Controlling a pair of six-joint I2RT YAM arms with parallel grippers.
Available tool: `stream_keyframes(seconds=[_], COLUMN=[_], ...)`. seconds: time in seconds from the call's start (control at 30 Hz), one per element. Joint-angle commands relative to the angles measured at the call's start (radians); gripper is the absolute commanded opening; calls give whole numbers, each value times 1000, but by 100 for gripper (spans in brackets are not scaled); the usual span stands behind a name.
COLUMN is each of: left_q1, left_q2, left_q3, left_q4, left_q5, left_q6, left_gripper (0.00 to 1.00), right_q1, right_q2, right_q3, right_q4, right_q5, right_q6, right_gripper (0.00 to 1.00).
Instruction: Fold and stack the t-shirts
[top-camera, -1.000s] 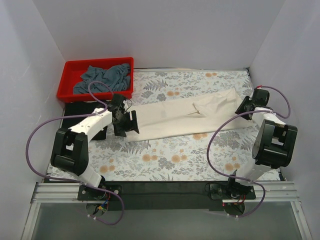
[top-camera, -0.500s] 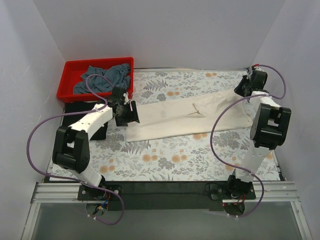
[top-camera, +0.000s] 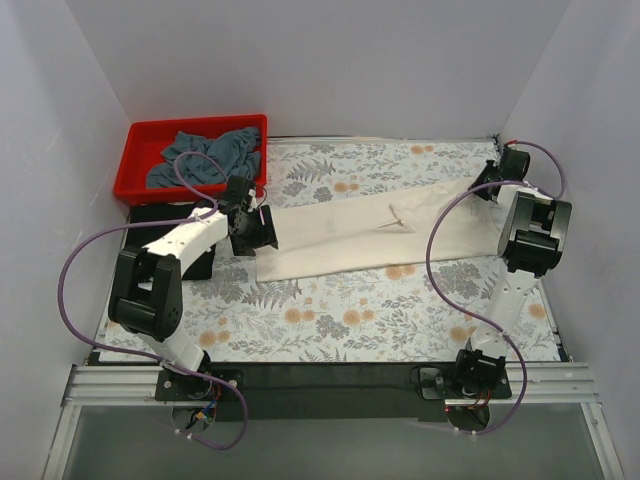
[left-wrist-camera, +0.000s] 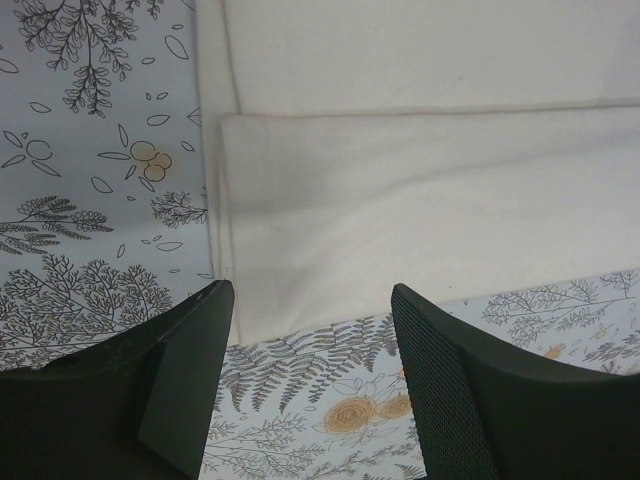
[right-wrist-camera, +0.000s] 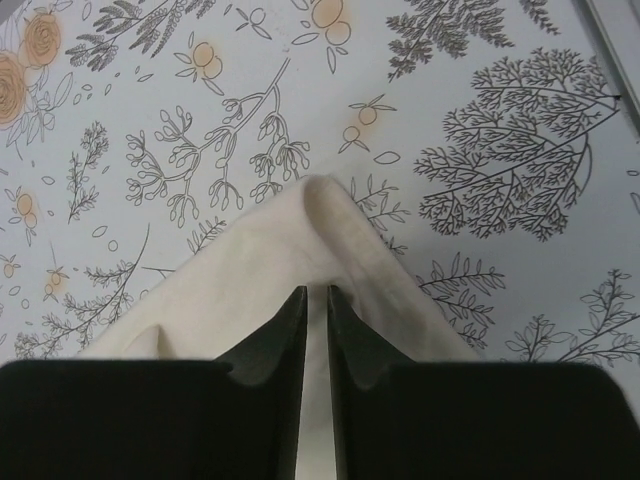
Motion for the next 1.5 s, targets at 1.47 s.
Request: stream_keyframes(seconds=[1.47], left_q1=[-4], left_q2=[18], left_q3=[12], left_q4=[96], left_q5=[18], left_q6=[108], left_gripper=[60], right_q1=[372], right_q2=[-340], right_q3=[-357], right_q4=[-109], right_q5=[-105], right_q6=[-25], right_gripper=[20])
